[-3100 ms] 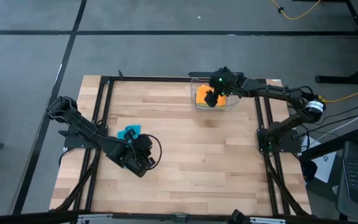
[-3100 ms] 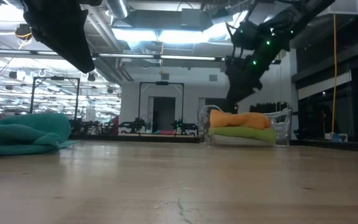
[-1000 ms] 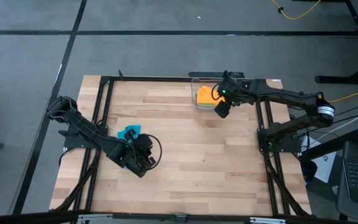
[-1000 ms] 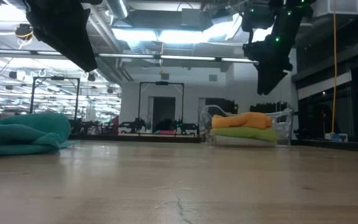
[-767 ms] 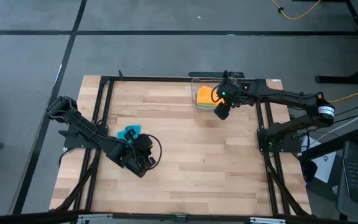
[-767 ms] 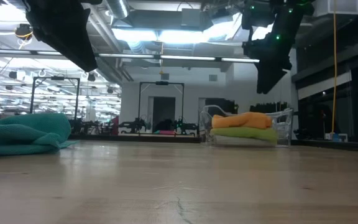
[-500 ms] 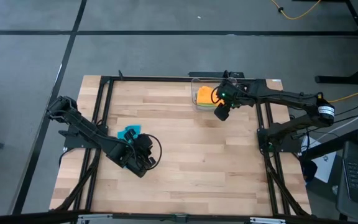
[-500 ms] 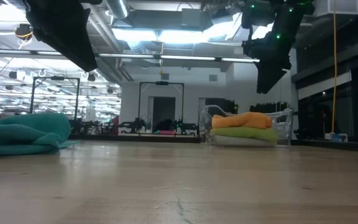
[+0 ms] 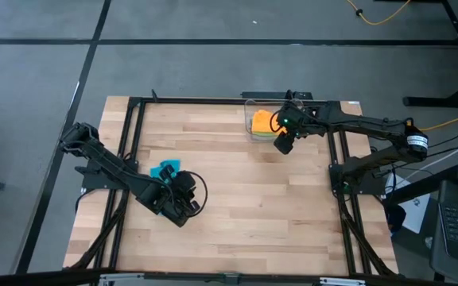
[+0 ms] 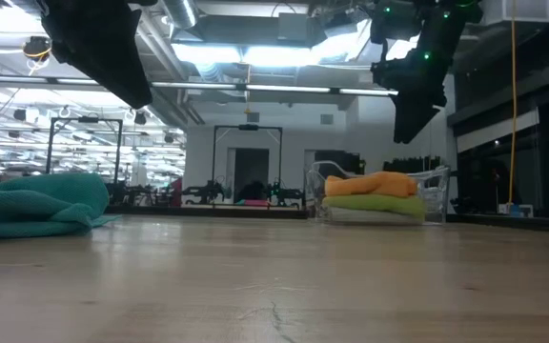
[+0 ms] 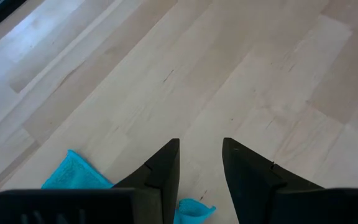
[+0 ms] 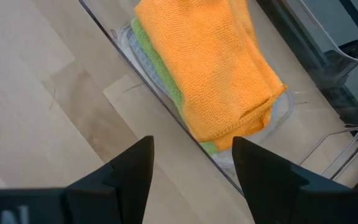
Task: Fold microfiber towels
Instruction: Fold the blue microfiber
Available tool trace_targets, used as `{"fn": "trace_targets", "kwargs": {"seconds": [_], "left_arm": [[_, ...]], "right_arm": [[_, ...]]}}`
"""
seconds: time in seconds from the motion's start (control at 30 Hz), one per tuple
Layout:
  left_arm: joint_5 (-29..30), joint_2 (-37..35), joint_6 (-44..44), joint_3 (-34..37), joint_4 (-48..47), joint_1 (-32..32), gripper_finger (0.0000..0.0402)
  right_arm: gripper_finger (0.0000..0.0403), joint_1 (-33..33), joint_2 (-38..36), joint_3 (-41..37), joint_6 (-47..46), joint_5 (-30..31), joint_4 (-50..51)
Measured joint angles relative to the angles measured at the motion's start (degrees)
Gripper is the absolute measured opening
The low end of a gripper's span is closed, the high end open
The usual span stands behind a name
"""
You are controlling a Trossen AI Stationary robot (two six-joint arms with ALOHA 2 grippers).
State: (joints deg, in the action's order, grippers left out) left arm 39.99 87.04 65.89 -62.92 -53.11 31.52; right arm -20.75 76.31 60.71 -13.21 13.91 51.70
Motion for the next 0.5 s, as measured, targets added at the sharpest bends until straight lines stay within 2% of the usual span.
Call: {"fn": "trace_targets", "kwargs": {"seconds": [0.5], "left_arm": [[0.0, 0.0, 0.0, 0.0, 0.1, 0.0, 0.0114]], "right_arm": [[0.022, 0.0, 0.0, 0.0, 0.3, 0.0, -0.5]]}}
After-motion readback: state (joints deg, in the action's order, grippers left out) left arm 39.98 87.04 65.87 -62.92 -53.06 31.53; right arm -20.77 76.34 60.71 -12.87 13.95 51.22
